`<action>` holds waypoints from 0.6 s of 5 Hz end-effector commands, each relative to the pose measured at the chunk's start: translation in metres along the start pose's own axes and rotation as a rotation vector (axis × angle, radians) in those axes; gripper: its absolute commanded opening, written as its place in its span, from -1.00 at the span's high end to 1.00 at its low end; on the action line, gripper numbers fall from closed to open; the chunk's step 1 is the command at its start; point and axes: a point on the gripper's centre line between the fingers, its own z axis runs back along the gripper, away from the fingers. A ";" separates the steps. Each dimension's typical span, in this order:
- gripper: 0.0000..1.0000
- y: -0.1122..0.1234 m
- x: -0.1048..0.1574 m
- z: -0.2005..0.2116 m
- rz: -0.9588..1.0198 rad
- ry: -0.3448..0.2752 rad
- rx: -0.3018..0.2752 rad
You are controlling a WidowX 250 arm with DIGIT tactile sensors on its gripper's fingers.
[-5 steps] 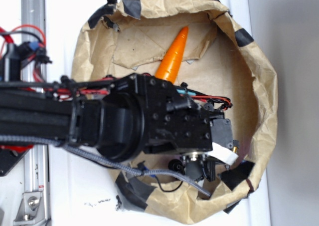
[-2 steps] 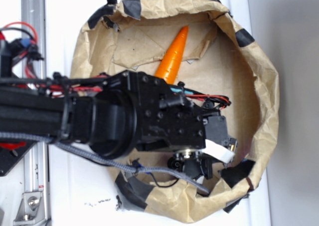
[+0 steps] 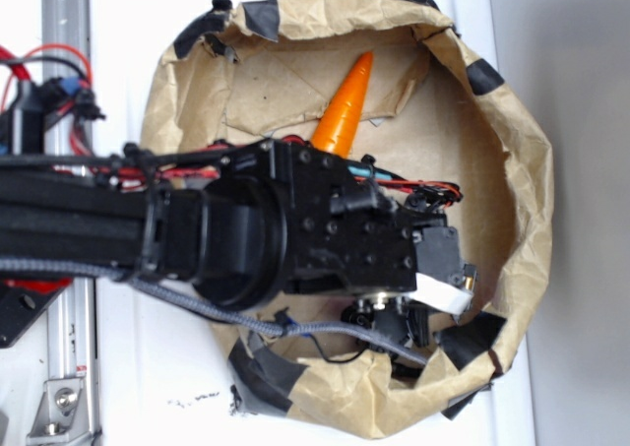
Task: Grab the yellow duck.
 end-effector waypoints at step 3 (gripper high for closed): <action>1.00 0.045 -0.027 0.088 0.251 -0.155 0.070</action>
